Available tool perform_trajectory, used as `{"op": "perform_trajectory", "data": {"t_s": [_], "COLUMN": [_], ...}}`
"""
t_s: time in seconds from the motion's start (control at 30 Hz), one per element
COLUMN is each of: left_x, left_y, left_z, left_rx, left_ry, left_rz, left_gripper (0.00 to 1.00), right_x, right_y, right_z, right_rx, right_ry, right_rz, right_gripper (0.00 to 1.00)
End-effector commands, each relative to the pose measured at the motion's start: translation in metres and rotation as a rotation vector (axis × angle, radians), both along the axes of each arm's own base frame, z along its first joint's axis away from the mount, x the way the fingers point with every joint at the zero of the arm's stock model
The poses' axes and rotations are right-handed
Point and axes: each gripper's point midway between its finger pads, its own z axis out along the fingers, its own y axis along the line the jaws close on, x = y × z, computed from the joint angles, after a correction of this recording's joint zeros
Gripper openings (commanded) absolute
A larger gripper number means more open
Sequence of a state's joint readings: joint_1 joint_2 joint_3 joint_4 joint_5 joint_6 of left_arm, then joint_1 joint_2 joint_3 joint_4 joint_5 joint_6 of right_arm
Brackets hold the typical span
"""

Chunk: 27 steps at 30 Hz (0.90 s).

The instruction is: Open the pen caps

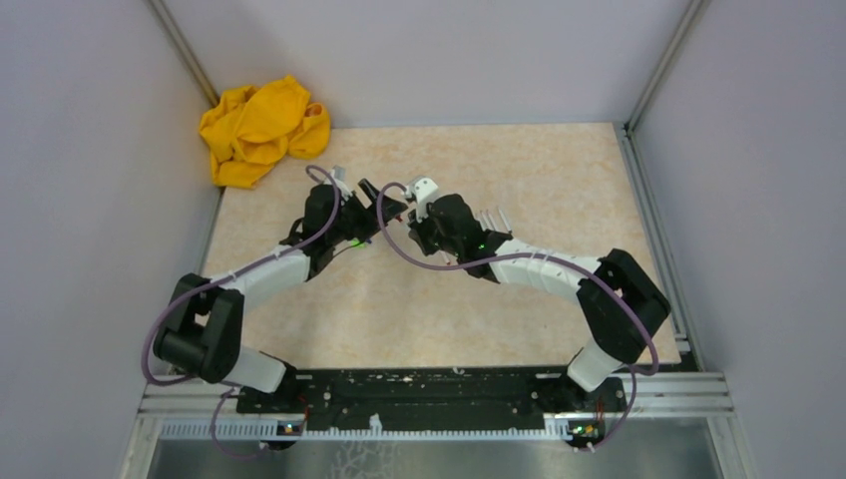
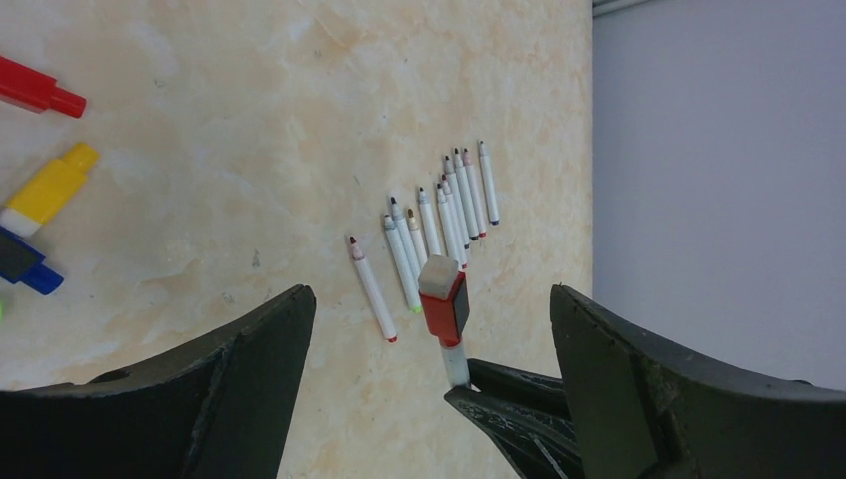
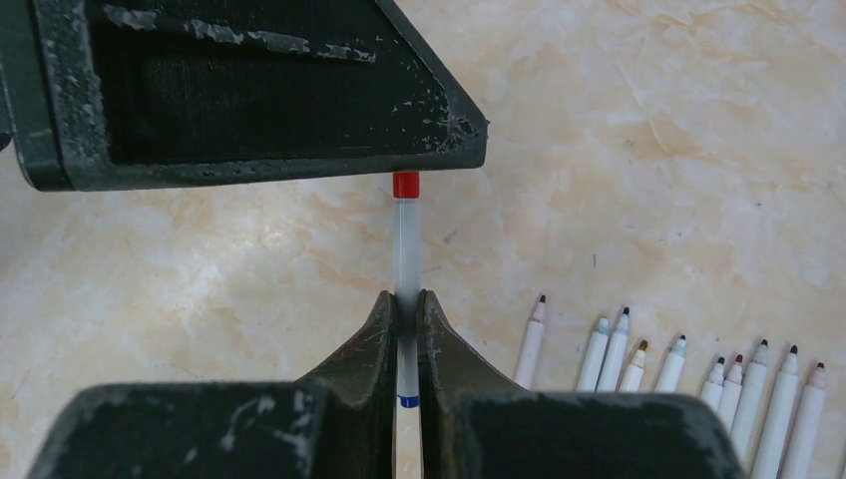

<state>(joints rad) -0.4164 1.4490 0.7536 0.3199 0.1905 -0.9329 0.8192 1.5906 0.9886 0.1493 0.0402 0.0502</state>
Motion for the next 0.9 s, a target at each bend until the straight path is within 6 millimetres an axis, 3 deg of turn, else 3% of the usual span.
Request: {"op": "perform_trajectory", "data": {"t_s": [0.0,0.3,0.5,0.87], "left_x": [0.006,0.009,0.007,0.007], "left_y": [-0.011,-0.022,-0.025,-0.023], "left_z": [0.014,0.008,0.009,0.009], "left_rx": [-0.055,-0.094,-0.100,-0.084], "left_ry": [-0.042,-0.034,-0.037,-0.044], "left_rz": [-0.011,-0.039,-0.050,-0.050], "left_gripper": [0.92,0.73,0.48,0.17], "right_x": [0.005,0.005,0.004,0.006], "right_y": [0.003,0.004,0.006,0.002], "right_z": [0.041,0.040,0.038,0.039], "right_rx": [0.106,0.111,0.118,0.115], "right_ry": [-0.066,-0.056,-0.042,-0.045], "right_rz": [0.004,0.007,0.022,0.012], "right_gripper": [0.00,0.00,0.00,0.00]}}
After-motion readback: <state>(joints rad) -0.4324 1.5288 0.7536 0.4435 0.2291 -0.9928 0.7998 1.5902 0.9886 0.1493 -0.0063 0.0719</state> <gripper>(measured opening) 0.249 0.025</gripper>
